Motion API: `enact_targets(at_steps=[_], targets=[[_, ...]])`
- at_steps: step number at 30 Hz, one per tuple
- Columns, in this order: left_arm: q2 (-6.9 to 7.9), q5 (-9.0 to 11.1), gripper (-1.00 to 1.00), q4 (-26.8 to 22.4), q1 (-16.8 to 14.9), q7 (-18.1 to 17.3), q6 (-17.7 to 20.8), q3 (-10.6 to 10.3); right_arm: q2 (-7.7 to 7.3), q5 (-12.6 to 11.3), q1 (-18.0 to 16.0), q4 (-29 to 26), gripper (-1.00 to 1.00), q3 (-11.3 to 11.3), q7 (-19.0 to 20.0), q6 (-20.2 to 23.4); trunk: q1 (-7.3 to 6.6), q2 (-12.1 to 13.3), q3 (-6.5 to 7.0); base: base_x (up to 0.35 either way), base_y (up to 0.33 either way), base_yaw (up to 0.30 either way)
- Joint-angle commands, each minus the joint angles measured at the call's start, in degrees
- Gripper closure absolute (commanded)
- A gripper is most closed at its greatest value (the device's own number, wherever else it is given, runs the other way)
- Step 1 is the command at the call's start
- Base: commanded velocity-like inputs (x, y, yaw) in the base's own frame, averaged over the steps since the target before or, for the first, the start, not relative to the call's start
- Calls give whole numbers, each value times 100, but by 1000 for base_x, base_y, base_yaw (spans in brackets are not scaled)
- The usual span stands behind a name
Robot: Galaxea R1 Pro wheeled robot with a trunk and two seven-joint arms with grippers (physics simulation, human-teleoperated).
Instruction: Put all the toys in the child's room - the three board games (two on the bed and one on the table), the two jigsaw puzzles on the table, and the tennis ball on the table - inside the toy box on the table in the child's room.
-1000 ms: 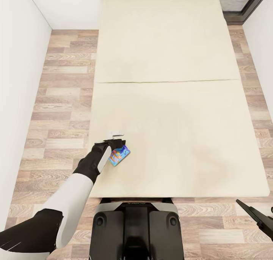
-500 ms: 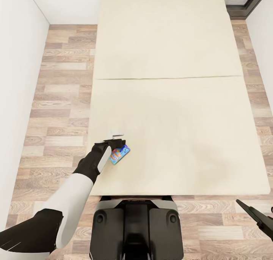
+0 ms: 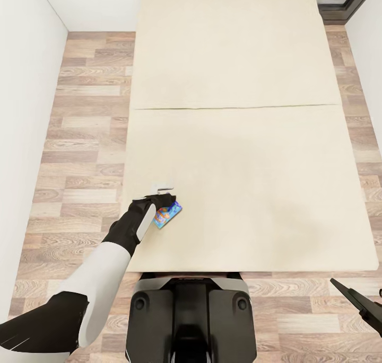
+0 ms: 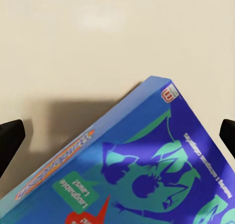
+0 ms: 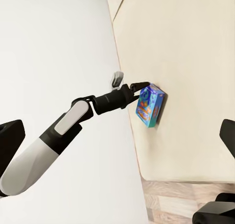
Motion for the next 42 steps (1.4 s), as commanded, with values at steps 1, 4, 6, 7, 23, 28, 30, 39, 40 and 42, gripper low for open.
enact_targets(at_steps=[1, 4, 6, 7, 23, 28, 30, 39, 40, 42], targets=[[3, 59, -100, -10, -1, 53, 25, -20, -1, -8, 0, -2, -100, -1, 11, 60, 3, -9, -6, 0, 0, 0], [3, 58, -100, -11, -1, 53, 25, -20, 0, -8, 0, -2, -100, -1, 11, 59, 3, -9, -7, 0, 0, 0], [3, 56, -100, -12, -1, 53, 25, -18, 0, -8, 0, -2, -100, -1, 12, 59, 3, -9, -7, 0, 0, 0], [3, 55, -100, -13, -1, 51, 25, -17, 0, -8, 0, -2, -100, -1, 13, 59, 3, -9, -7, 0, 0, 0], [3, 54, -100, -14, -1, 51, 25, -15, -2, -8, 0, -2, -100, -1, 14, 59, 3, -9, -8, -7, 0, 0], [3, 54, -100, -14, -1, 52, 29, -14, -7, -8, 0, -2, -100, -1, 11, 59, 3, -9, -8, -139, -13, 0], [3, 53, -100, -14, -1, 52, 28, -14, -8, -8, 0, -2, -100, -1, 13, 59, 3, -9, -8, -168, -25, 0], [3, 53, -100, -14, -1, 53, 26, -14, -9, -8, 0, -2, -100, -1, 13, 59, 3, -9, -8, -42, -5, 0], [3, 53, -100, -14, -1, 53, 25, -14, -9, -8, 0, -2, -100, -1, 12, 59, 3, -9, -8, -50, -1, 0], [3, 53, -100, -14, -1, 53, 25, -14, -9, -8, 0, -2, -100, -1, 15, 59, 3, -9, -8, -83, -1, 0]])
